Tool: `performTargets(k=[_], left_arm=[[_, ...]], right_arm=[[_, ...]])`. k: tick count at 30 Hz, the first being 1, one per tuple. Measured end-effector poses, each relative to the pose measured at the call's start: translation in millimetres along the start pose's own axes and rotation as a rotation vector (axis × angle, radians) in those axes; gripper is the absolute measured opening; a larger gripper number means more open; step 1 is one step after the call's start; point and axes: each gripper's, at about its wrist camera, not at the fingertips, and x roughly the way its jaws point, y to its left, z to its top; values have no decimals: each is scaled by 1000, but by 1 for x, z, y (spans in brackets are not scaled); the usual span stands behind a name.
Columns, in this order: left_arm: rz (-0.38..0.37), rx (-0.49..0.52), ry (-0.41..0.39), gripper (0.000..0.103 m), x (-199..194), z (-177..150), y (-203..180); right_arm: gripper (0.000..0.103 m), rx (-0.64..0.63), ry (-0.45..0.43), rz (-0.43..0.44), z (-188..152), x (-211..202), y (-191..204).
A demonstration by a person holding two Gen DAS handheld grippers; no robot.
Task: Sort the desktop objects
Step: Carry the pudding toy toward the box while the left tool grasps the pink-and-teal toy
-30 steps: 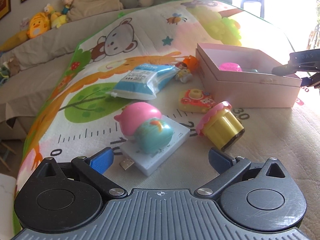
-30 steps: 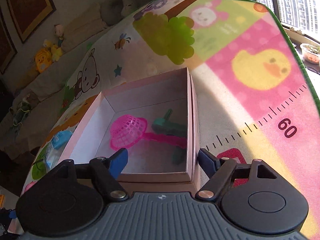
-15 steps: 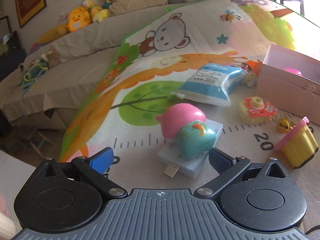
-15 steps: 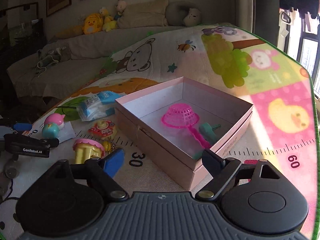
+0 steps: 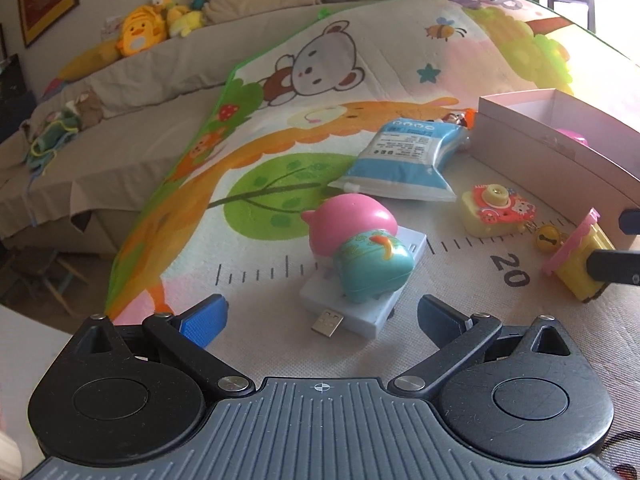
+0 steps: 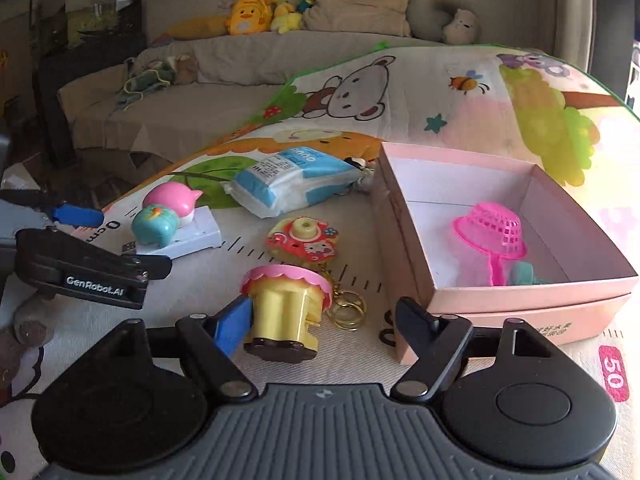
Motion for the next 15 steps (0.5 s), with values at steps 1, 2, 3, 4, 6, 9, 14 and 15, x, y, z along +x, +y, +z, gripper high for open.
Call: performTargets(k=[1,2,3,4,6,9,14,15], left_arm=[[-11,-3,-1,103,0,0,0],[-20,-6,-2,103,-1,0,-2],[-30,-6,-5,103,-2,0,-3],[-47,-4,-9,103,-2,0,-6],[-77,4,-10,103,-4,-1,-12],[-114,28,-13,103,-4,0,-22],[-111,49,-15,103,5,8,-36],[-110,54,-17,103,6,10,-38]], right_arm=[[66,17,6,-20,0,-3,-9],[66,34,6,-59,-1,-6,-19],[66,47,8,-115,-3,-7,-29],[66,64,14,-178,-4,-7,-40],[66,117,14,-296,-7,-8,-65],[67,183,-24,-313,-14,-25,-94],[79,67,-75,-145,-13,-40,-68],[79,38,-75,-112,-12,-38,-59]])
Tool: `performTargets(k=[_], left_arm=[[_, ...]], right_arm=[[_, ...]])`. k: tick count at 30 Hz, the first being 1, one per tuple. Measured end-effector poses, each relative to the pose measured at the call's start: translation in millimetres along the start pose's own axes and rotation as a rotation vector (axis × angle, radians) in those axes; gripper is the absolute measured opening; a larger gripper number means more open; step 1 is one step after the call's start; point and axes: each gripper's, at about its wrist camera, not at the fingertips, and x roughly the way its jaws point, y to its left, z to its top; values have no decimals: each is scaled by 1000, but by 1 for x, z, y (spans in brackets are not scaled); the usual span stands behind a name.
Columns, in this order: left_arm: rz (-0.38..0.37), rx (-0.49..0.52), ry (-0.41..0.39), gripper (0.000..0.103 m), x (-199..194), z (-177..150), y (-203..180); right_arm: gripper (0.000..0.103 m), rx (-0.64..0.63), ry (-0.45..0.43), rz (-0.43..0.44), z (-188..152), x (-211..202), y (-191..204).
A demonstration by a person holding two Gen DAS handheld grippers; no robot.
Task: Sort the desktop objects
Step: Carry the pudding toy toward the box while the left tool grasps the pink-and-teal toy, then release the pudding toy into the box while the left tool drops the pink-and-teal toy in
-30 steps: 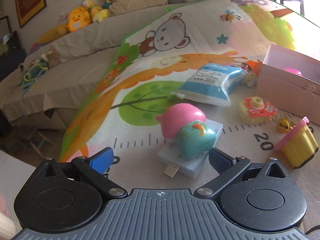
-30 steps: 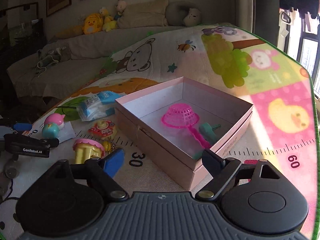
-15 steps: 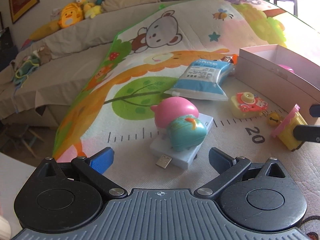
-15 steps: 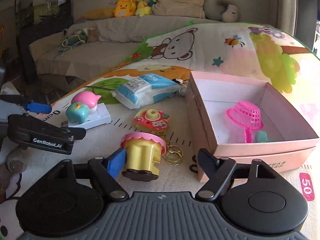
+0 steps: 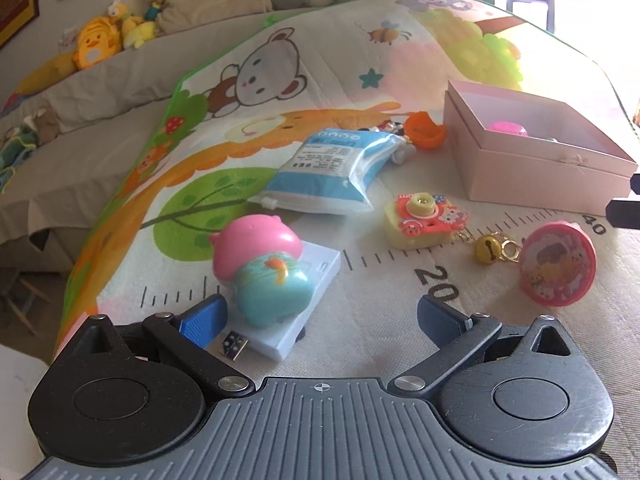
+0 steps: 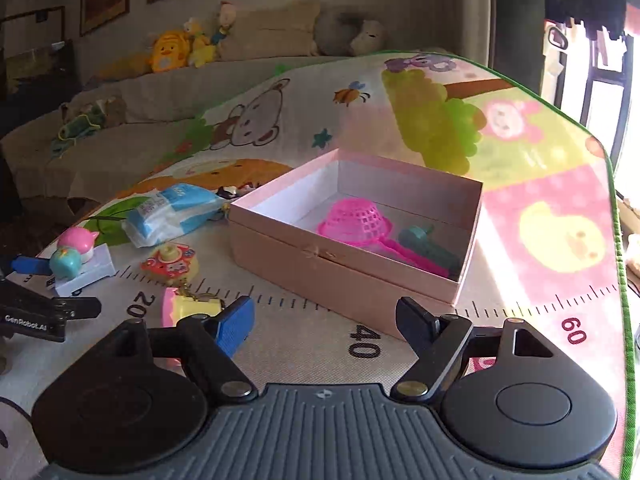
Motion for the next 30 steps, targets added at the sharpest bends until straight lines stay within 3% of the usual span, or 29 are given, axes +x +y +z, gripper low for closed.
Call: performTargets(k=[5,11,15,17,20,22,26,30], left_arm=[[23,14,0,103,0,9,-2],[29,16,-56,103,4,14,5],[-97,43,-115,103,2,12,5],[-220,77,-125,103,-6,8,2],[-301,116,-131,103,-15,-1,-4],[-284,127,-140,103,-18,-5,-9],[-111,120,-105,103,-5,0,-17],[-81,31,-40,103,10,12,-8]], right_arm=[[87,-37,12,143,15,25,37],[87,-18,57,213,3,28,45],[85,-13,61,215,-1,30,50],[76,-36,77,218,-3,30,51],[69,-62,78,135,-8,28,47],[69,-24,85,90,-10,28,34],[69,-8,79,62,-14,22,22],[69,-35,60,94,-11,19,27]])
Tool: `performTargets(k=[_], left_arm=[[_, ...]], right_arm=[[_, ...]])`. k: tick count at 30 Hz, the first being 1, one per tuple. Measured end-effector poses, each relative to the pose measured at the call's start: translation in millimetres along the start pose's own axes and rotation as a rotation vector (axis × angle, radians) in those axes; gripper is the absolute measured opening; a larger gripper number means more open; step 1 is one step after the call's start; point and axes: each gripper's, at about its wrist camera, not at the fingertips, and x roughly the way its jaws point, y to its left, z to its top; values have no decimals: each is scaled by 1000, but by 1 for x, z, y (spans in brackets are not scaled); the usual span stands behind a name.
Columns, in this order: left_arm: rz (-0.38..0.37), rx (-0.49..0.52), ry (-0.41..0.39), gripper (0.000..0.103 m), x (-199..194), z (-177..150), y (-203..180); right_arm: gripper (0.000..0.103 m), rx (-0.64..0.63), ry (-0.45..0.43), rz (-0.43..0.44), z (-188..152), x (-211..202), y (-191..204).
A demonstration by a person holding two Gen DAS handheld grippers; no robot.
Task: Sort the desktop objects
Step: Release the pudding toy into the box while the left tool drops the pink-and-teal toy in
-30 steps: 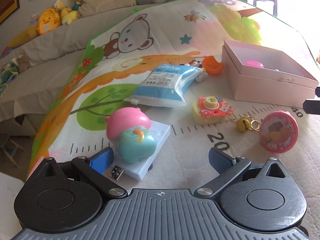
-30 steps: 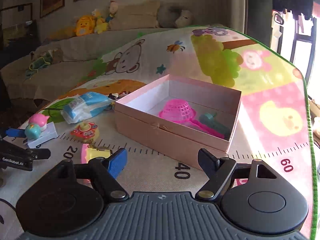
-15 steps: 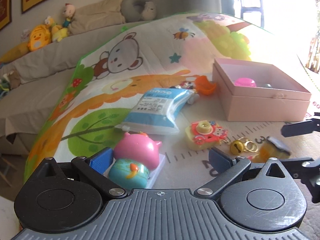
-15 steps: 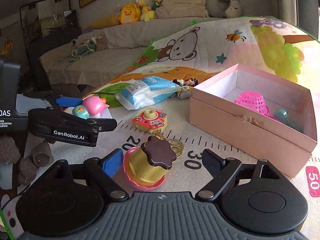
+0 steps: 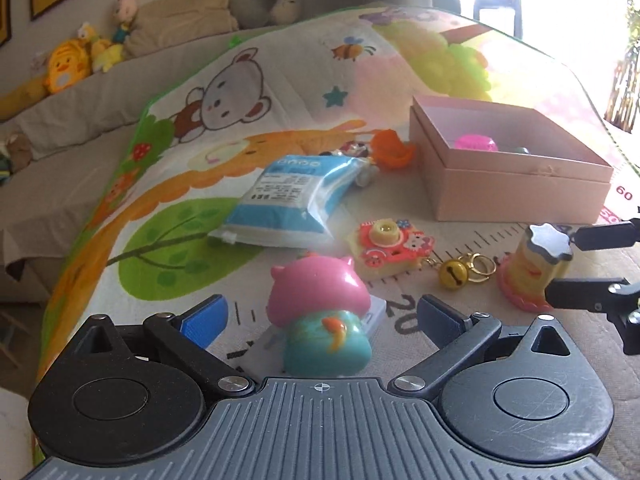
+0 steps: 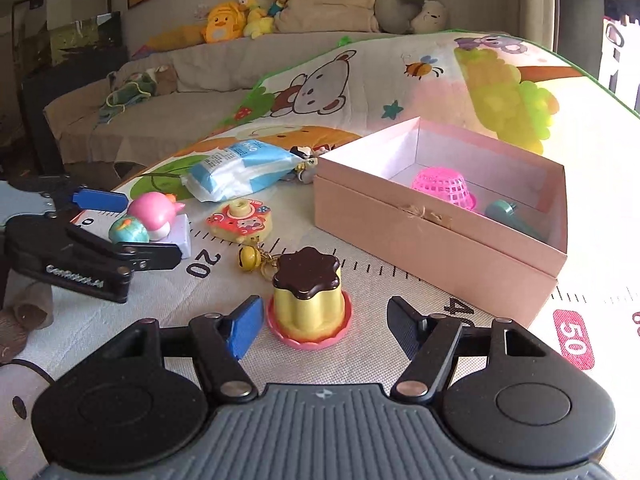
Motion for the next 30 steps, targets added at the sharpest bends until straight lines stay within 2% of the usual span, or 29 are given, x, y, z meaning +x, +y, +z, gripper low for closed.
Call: performTargets(k=[2,4,7,8,9,11,16,22,27,30], left_arm=[[10,-11,13,100,2,1,0],[12,-8,32,76,2,0,-1],[15,-2,37,70,0,-3,-2],[13,2,30,64,-2,-4,-3],[9,3,24,59,-4,-5,-3],[-4,1,18,55,-8,-6,-4],[-38,16,-2,53,-24,-9,-13],[-115,31,-36,52,-53,-12,-29],[-188,77,-82,52,-78,-4,-50],[-231,88,-122,52,-88,12,-59]], right_arm=[[69,-18,-12,3,3,3,5],[70,-30,-12,0,7,11,7],[70,-20,6,-3,12,24,8],[69,-18,16,-2,13,28,7],[66,-18,26,-6,14,30,8],[43,-24,55,-8,14,31,9],[39,-38,89,-17,8,12,7],[39,-37,106,-29,-3,-27,2],[39,-38,65,-42,-1,-76,-5],[39,-31,19,-50,7,-101,-11]])
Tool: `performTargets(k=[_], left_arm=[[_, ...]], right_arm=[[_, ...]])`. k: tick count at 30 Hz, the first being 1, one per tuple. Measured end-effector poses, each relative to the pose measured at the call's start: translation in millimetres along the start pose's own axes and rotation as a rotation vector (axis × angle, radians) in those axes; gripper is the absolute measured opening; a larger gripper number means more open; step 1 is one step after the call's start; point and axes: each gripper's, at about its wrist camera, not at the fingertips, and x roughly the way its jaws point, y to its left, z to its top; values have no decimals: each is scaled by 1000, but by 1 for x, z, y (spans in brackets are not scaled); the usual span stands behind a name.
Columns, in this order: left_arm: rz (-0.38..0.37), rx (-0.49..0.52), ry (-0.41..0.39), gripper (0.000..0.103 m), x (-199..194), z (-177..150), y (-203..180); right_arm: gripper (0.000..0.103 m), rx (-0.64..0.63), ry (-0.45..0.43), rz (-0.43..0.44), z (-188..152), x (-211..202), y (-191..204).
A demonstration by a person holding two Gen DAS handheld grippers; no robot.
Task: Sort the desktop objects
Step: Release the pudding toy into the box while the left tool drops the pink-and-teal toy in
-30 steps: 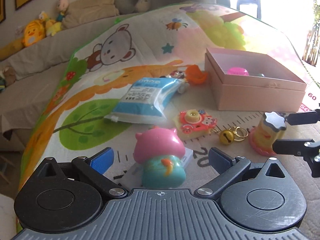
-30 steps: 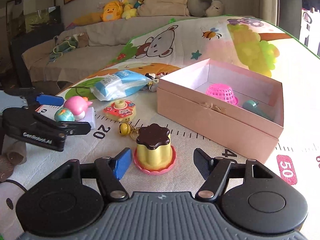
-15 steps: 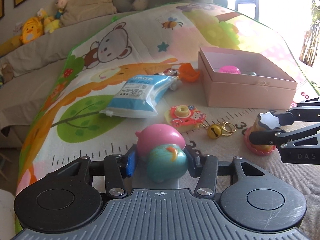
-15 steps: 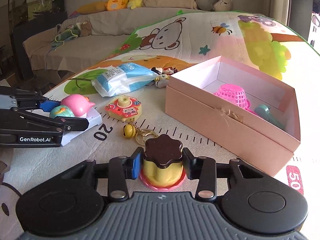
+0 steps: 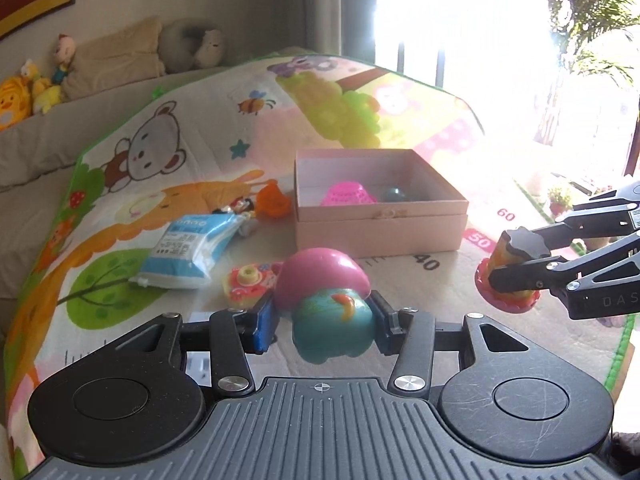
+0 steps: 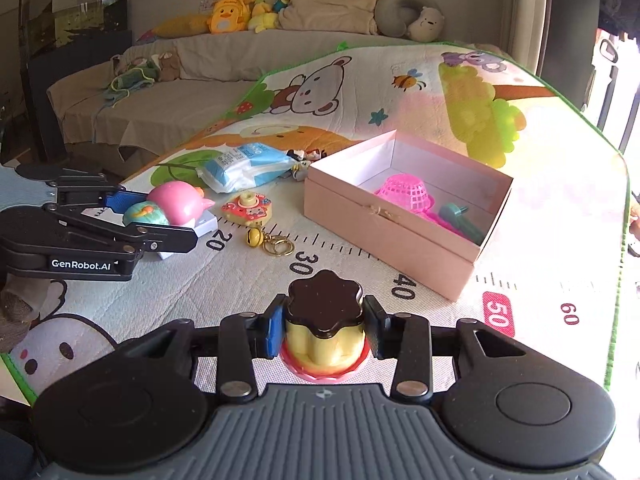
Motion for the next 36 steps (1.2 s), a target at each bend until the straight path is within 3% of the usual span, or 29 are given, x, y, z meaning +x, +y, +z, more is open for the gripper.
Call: performTargets(k=[6,11,12,13,16,20,24,27,30,32,36], left_arm=[[-27,28,-75,52,16,62,0],[-79,-12,-96,54,67,131,2],[-102,-29,-87,58,80,145,3],[-115,-38,-77,68,90,155,4],[-63,-50,-78,82,104,167,13],[8,-70,-63,93,94,135,42],[63,-54,44,95,86,74,59],[111,-47,114,96,78,30,63],[189,-7,138,97,65,-4,63],[238,-13,166,97,60,-19,67],[265,-77,196,98,54,-34,85]], right_arm=[[39,50,-172,-64,49,-38,-36],[39,98,-226,-123,90,-12,-71],[39,116,-232,-122,100,1,-80],[40,128,-230,-111,105,10,-86],[43,194,-198,-111,112,43,-109],[47,229,-181,-105,90,56,-120],[48,198,-133,-99,62,66,-110],[48,139,-102,-76,49,72,-88],[53,72,-77,11,43,78,-54],[60,26,-52,73,41,89,-30],[60,-19,12,144,41,125,13]])
